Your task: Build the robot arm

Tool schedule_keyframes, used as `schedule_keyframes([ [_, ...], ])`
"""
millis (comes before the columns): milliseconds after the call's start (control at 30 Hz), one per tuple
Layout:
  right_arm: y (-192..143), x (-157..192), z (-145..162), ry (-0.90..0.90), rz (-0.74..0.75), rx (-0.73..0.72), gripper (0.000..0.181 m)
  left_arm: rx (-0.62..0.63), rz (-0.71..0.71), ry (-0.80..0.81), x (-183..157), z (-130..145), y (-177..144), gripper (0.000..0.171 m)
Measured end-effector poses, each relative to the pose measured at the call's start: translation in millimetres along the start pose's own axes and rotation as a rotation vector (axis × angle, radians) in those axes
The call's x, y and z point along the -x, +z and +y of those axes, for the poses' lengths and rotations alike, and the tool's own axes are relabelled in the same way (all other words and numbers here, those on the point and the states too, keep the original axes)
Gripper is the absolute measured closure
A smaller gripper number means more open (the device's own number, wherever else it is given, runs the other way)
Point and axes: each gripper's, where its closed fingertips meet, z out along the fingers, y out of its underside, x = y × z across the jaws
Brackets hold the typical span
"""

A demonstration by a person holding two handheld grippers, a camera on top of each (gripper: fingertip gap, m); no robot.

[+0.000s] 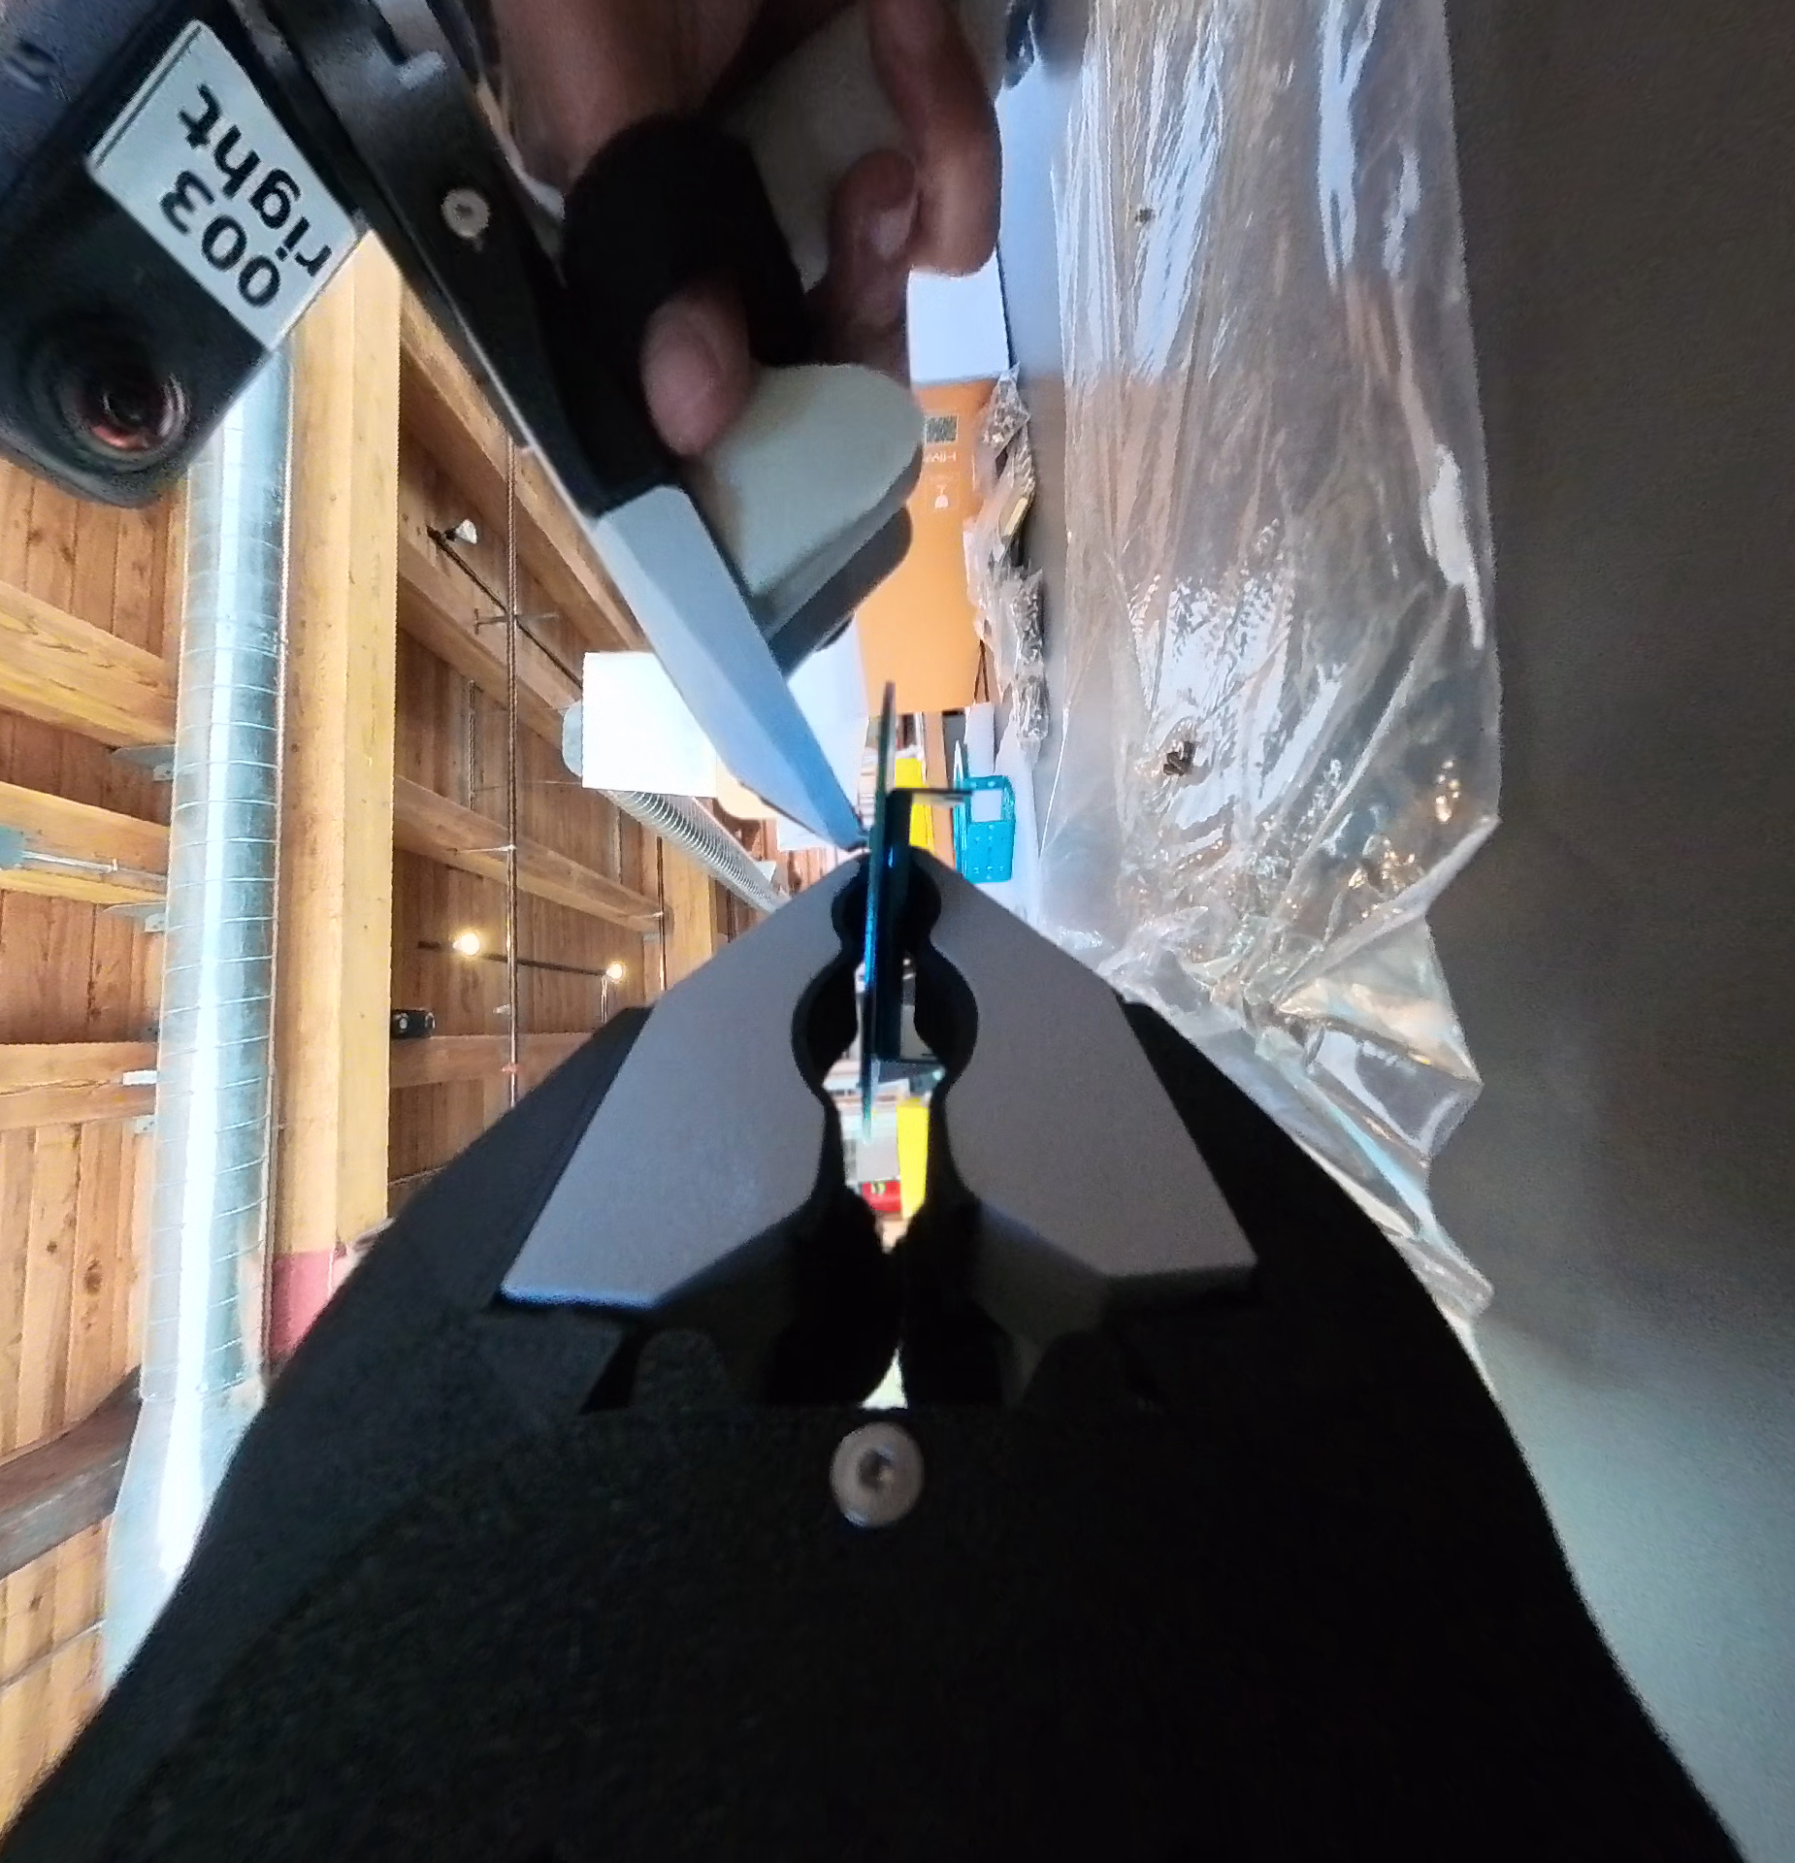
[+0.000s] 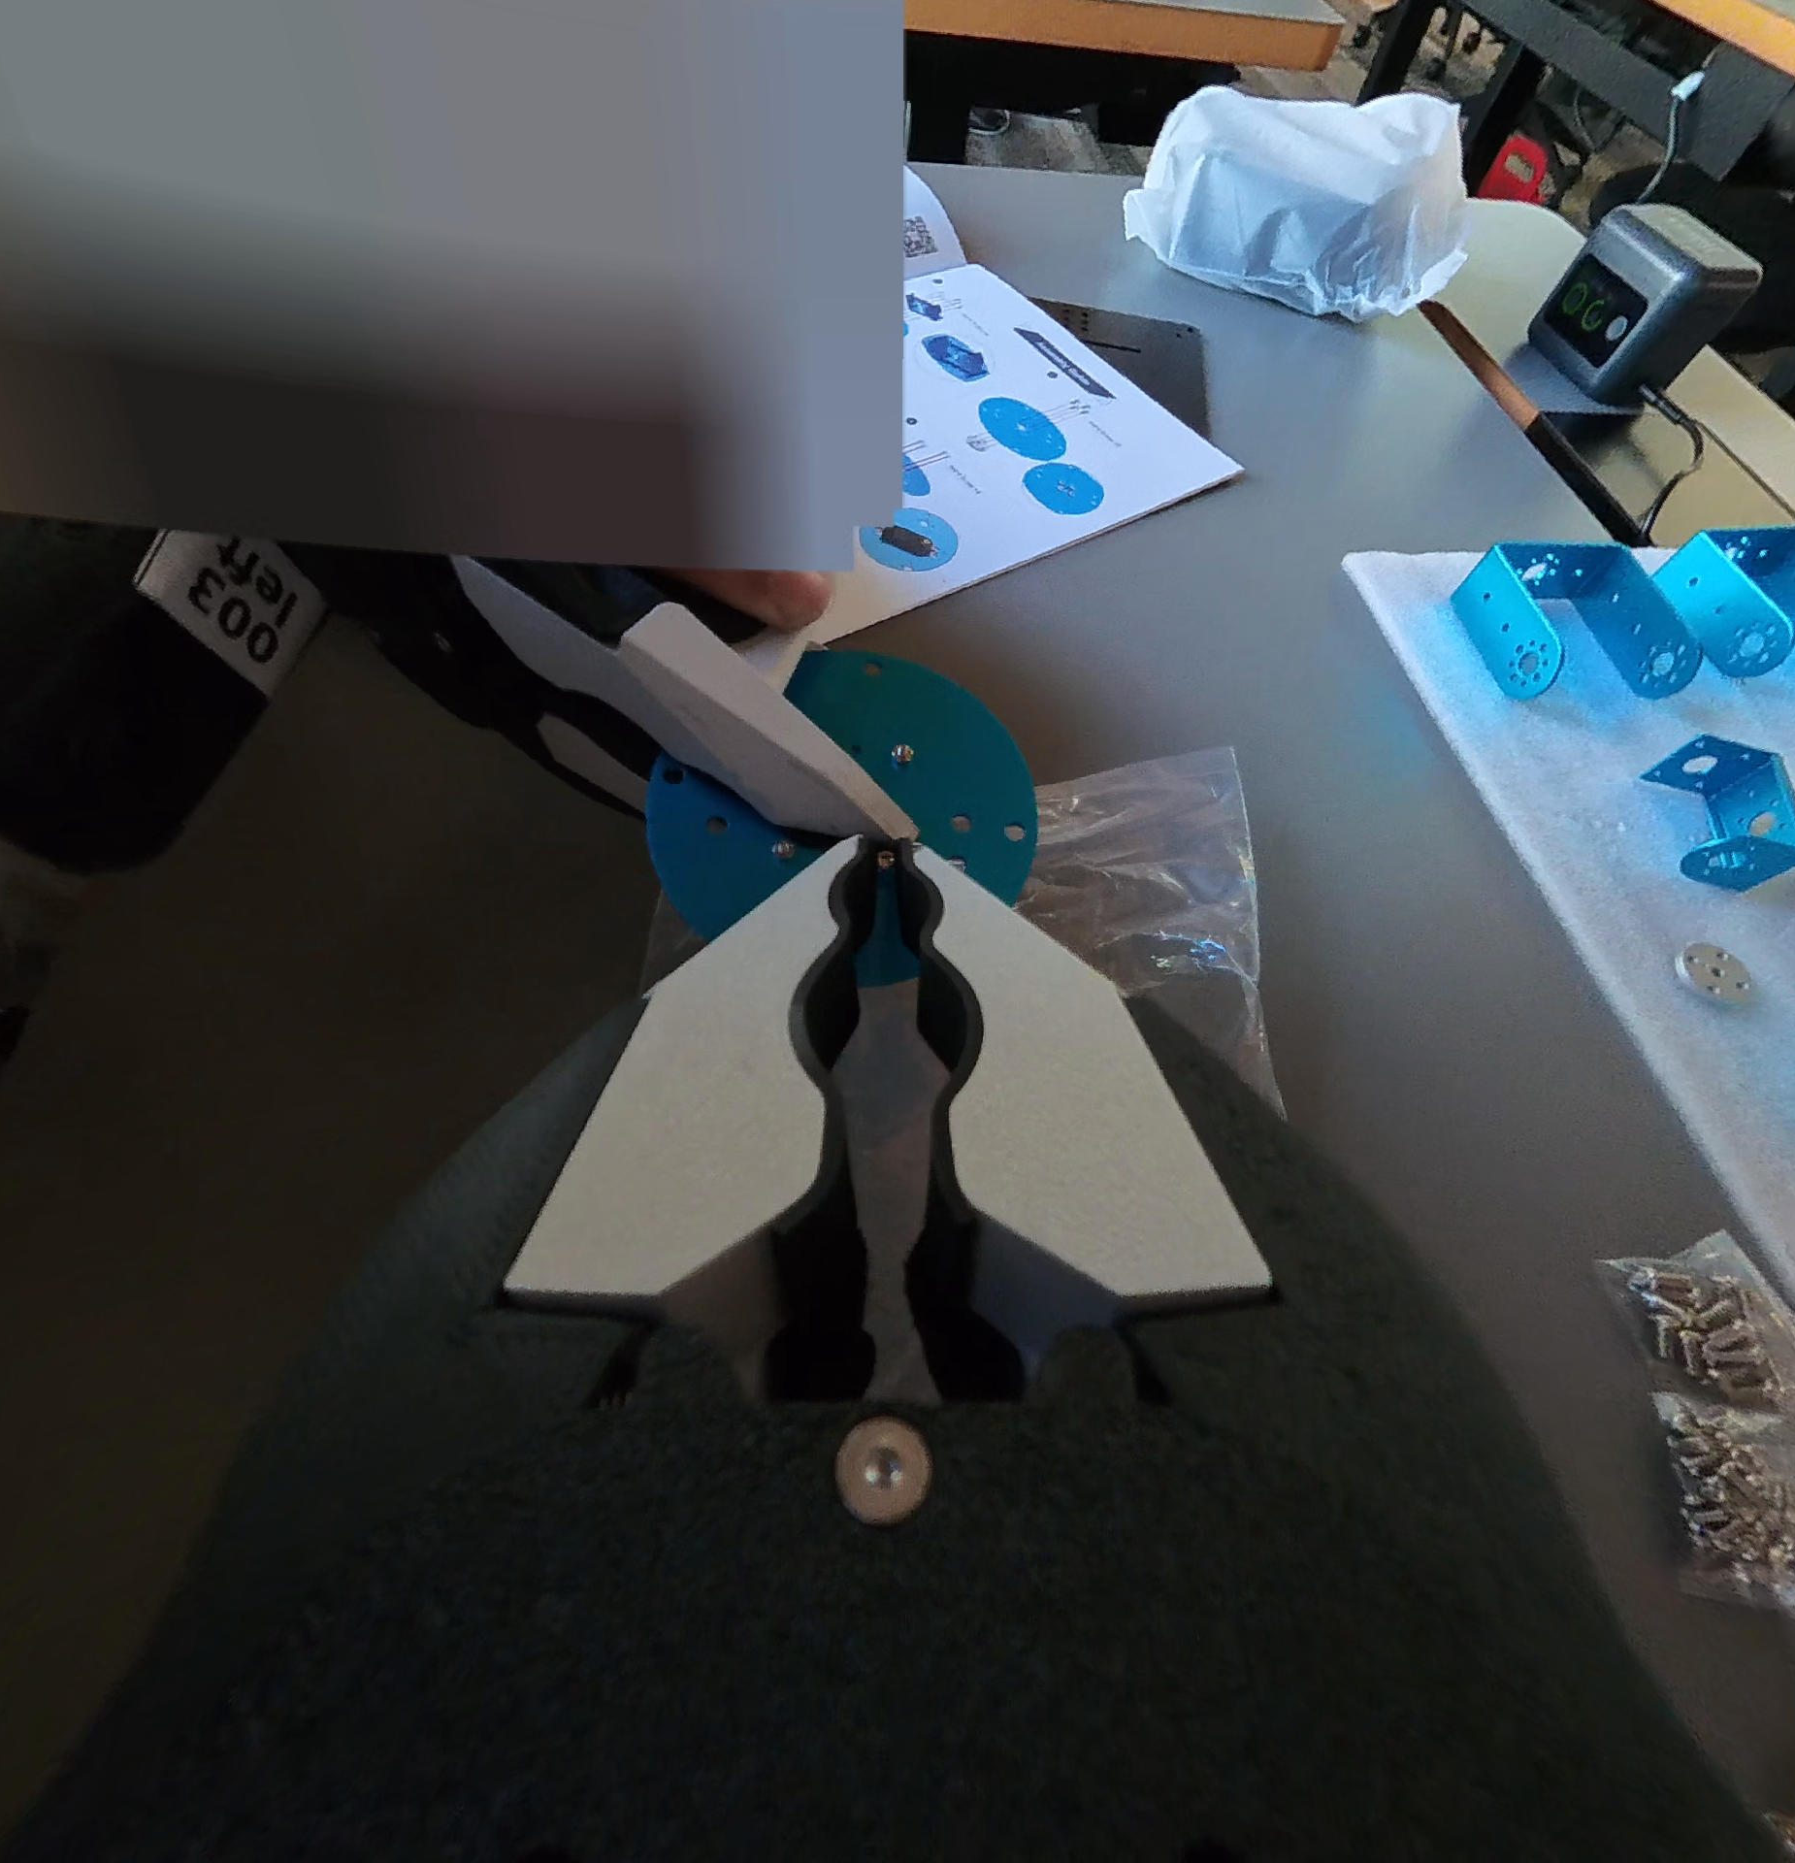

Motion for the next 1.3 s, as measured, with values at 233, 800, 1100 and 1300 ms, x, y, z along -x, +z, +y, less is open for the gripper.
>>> schedule_keyframes([
  [233, 5.0, -7.4, 1.6, 0.067, 0.066, 0.033, 0.179, 0.040, 0.014, -0.008, -3.2, 7.2, 3.9, 0.170],
  [800, 4.5, -7.9, 1.0, 0.062, 0.072, 0.033, 0.179, 0.034, 0.023, -0.030, -3.4, 7.3, 3.9, 0.170],
  [1100, 4.4, -6.8, 1.0, 0.069, 0.065, 0.034, 0.179, 0.031, 0.020, -0.030, -3.0, 6.7, 3.6, 0.170],
  [1300, 4.0, -7.2, 1.4, 0.073, 0.065, 0.037, 0.178, 0.033, 0.019, -0.032, -2.6, 7.5, 3.8, 0.170],
])
